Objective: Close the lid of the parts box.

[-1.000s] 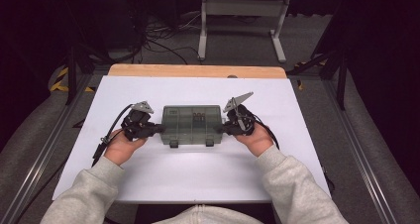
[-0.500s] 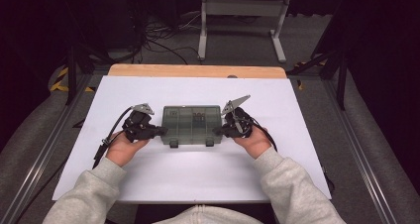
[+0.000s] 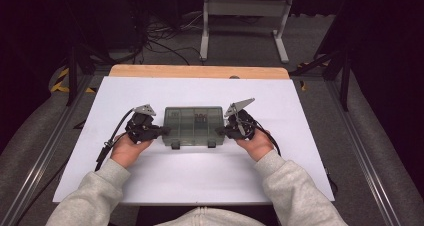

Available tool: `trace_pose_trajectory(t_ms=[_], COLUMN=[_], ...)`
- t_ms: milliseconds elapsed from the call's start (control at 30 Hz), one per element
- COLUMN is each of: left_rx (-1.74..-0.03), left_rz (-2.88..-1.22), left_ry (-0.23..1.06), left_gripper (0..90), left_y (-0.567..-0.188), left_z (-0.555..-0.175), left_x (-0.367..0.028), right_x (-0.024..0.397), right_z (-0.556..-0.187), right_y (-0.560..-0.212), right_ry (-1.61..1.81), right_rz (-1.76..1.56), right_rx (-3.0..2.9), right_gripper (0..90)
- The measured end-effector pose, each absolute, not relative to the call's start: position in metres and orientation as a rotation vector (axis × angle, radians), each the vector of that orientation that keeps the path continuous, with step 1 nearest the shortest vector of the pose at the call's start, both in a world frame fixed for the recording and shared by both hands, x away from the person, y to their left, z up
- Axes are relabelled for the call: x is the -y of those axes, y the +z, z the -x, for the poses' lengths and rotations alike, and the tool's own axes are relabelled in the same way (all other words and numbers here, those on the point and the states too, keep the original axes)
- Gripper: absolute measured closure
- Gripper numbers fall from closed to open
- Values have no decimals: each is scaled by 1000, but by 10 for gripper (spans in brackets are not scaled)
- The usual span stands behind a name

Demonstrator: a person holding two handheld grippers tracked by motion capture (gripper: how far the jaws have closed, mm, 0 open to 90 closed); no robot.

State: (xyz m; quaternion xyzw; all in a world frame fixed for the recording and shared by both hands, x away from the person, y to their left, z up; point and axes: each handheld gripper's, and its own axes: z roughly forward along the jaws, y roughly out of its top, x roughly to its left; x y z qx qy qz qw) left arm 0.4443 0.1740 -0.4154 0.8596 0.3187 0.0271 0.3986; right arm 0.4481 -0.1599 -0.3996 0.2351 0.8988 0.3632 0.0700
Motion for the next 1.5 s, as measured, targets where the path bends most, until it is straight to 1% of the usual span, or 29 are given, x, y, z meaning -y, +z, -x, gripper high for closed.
trace_pose_trajectory(t_ms=[67,100,167,233,433,500,600,633,733,767,800,833,900,933,1067,1300,1333,1400,1500], left_rx=[-809,-815,-801,-804,-806,-806,-800,-791,-769,-758,-758,-753,-759,-749,-745,-745,-745,-747,-741], left_rz=[-2163,-2196,-2174,-2164,-2160,-2149,-2131,-2125,-2092,-2065,-2065,-2037,-1997,-1983,-1931,-1873,-1873,-1850,-1811], left_ry=[72,66,73,94,92,76,72,80,91,102,102,108,107,108,116,199,199,215,249], left_gripper=[895,896,897,896,891,874,782,723,622,574,531,531,455,430,278,91,70,59,28], left_y=[-417,-419,-422,-422,-422,-421,-419,-417,-410,-405,-405,-402,-398,-396,-394,-393,-393,-394,-395], left_z=[-444,-444,-443,-443,-443,-443,-441,-440,-435,-431,-431,-428,-424,-421,-413,-399,-399,-396,-392], left_x=[-174,-173,-172,-174,-174,-175,-179,-181,-185,-189,-189,-192,-197,-200,-209,-221,-221,-224,-230], right_x=[160,160,159,159,161,161,163,163,164,165,165,166,169,170,179,197,197,203,210], right_z=[-447,-447,-447,-449,-450,-449,-448,-444,-439,-437,-437,-436,-430,-429,-421,-411,-411,-409,-405], right_y=[-400,-401,-402,-409,-408,-407,-404,-400,-393,-390,-390,-388,-382,-380,-373,-371,-371,-372,-374], right_ry=[1091,1084,1046,1105,1099,1105,1153,1176,1208,1222,1222,1240,1285,1300,1356,1428,1428,1467,1507], right_rz=[-699,-696,-678,-710,-722,-726,-729,-700,-681,-675,-675,-665,-644,-643,-644,-664,-664,-658,-651], right_rx=[-2697,-2683,-2679,-2677,-2682,-2683,-2675,-2659,-2628,-2618,-2618,-2607,-2570,-2558,-2508,-2435,-2435,-2415,-2384], right_gripper=[900,900,900,900,899,885,833,773,658,617,617,580,470,436,275,83,83,33,4])
